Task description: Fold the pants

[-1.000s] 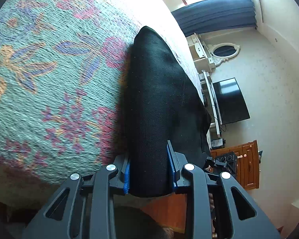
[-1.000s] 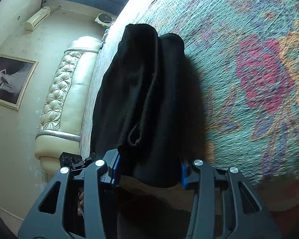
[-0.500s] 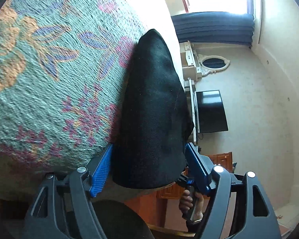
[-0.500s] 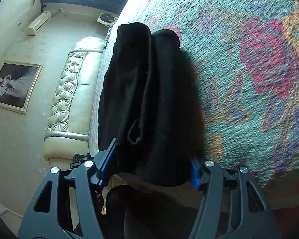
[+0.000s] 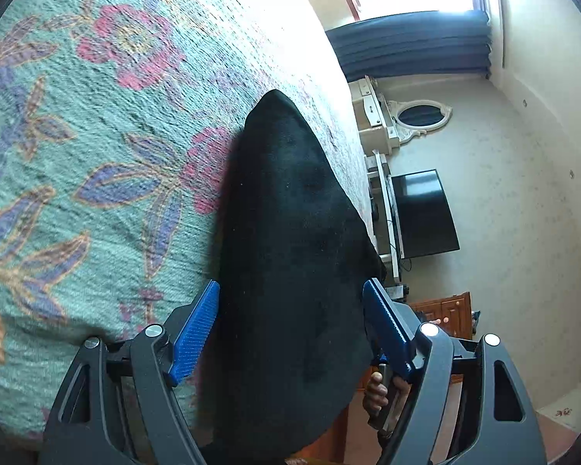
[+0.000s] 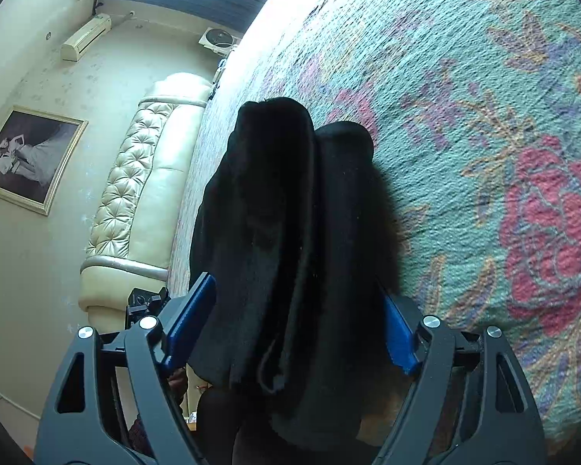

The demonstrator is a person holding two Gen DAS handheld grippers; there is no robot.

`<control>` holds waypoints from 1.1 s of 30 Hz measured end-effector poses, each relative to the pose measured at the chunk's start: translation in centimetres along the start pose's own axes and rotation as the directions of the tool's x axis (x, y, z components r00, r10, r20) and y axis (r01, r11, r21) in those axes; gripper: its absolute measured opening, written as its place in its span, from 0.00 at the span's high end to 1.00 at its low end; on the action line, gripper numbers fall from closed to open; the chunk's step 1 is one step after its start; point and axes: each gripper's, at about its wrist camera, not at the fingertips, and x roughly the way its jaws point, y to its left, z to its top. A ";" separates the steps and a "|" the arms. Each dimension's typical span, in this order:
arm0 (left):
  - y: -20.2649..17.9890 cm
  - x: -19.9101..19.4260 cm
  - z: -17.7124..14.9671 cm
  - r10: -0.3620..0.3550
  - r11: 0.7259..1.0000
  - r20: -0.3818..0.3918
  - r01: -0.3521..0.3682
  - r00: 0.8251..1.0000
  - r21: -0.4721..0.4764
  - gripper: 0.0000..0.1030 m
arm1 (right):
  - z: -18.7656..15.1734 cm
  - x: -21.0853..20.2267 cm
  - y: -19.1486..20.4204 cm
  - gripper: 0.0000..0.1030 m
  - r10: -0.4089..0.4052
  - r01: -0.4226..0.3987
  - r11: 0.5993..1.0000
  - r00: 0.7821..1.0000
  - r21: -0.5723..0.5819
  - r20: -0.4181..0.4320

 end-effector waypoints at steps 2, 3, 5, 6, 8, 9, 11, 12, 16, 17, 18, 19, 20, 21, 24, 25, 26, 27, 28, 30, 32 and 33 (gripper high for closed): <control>-0.2 0.9 0.4 0.009 1.000 -0.027 -0.008 1.000 0.016 0.26 | 0.3 0.4 -0.1 0.23 0.004 -0.004 1.000 1.000 0.000 -0.005; -0.3 1.2 0.5 0.015 0.999 -0.034 -0.014 0.999 0.033 0.26 | 0.3 0.5 0.0 0.23 0.005 -0.005 1.000 1.000 -0.002 -0.006; -0.9 1.8 0.5 0.045 0.996 -0.038 -0.041 0.998 0.085 0.38 | 0.3 0.6 0.3 0.24 -0.002 0.002 1.000 1.000 -0.015 -0.009; -1.0 2.1 0.4 0.096 0.989 -0.036 -0.092 0.995 0.113 0.49 | 0.2 0.8 0.6 0.31 -0.018 0.018 0.999 1.000 -0.026 -0.011; -0.5 2.4 0.2 0.137 0.983 -0.039 -0.131 0.990 0.127 0.64 | -0.2 1.1 0.5 0.51 -0.055 0.054 0.998 0.998 -0.039 -0.026; -0.3 2.3 0.2 0.127 0.985 -0.031 -0.122 0.991 0.121 0.66 | -0.3 1.1 0.2 0.54 -0.042 0.042 0.999 0.999 -0.027 -0.024; -0.1 1.8 -0.1 0.134 0.984 -0.015 -0.131 0.991 0.124 0.71 | -0.5 1.1 0.2 0.57 -0.032 0.032 0.999 0.999 -0.020 -0.008; -0.3 1.7 -0.2 0.144 0.981 -0.004 -0.142 0.990 0.130 0.72 | -0.6 1.1 0.3 0.57 -0.038 0.038 0.999 0.999 -0.025 -0.003; -0.6 0.7 -0.1 0.159 0.978 0.022 -0.160 0.987 0.133 0.77 | -0.9 1.5 1.4 0.59 -0.043 0.044 0.999 0.999 -0.021 0.011; -0.7 0.5 0.0 0.161 0.978 0.025 -0.163 0.987 0.128 0.78 | -0.9 1.6 1.4 0.60 -0.043 0.043 0.999 0.999 -0.019 0.014; -0.6 0.3 0.0 0.162 0.979 0.028 -0.164 0.986 0.121 0.78 | -0.7 1.5 1.3 0.60 -0.044 0.044 0.999 0.999 -0.022 0.015; -0.6 -0.1 0.0 0.161 0.980 0.030 -0.163 0.987 0.114 0.79 | -0.8 1.6 1.5 0.60 -0.046 0.046 0.999 0.999 -0.025 0.016; 0.0 -1.0 -0.1 0.164 0.980 0.036 -0.167 0.986 0.109 0.80 | -0.8 1.8 1.7 0.60 -0.046 0.046 0.999 0.999 -0.025 0.016; 0.1 -1.3 0.0 0.168 0.979 0.042 -0.172 0.985 0.106 0.81 | -0.7 1.9 1.8 0.60 -0.044 0.044 0.999 0.999 -0.024 0.017; 0.4 -2.7 0.4 0.181 0.978 0.065 -0.187 0.981 0.095 0.89 | -0.7 2.3 2.2 0.60 -0.037 0.038 0.999 0.999 -0.025 0.016; 0.6 -3.2 0.6 0.182 0.978 0.074 -0.188 0.981 0.085 0.94 | -0.7 2.5 2.3 0.60 -0.035 0.036 0.999 0.999 -0.024 0.016; 0.9 -3.7 0.8 0.184 0.979 0.078 -0.190 0.980 0.072 0.95 | -0.6 2.6 2.3 0.60 -0.034 0.035 0.999 0.999 -0.019 0.015; 1.4 -4.1 1.1 0.169 0.984 0.070 -0.173 0.983 0.051 0.95 | -0.5 2.6 2.1 0.60 -0.032 0.032 0.999 0.999 -0.013 0.014; 1.8 -4.3 1.3 0.145 0.989 0.064 -0.147 0.987 0.029 0.95 | -0.5 2.6 1.9 0.60 -0.028 0.028 1.000 0.999 -0.010 0.016; 2.4 -4.7 1.4 0.101 0.995 0.058 -0.100 0.993 -0.017 0.93 | -0.5 2.3 1.5 0.60 -0.023 0.023 1.000 0.999 -0.007 0.022; 2.5 -4.6 1.5 0.087 0.996 0.064 -0.085 0.994 -0.038 0.61 | -0.6 1.9 1.0 0.57 -0.013 0.013 1.000 1.000 0.001 0.022; 2.5 -4.6 1.5 0.085 0.996 0.065 -0.082 0.994 -0.036 0.46 | -0.6 1.7 0.8 0.55 -0.009 0.009 1.000 1.000 0.011 0.024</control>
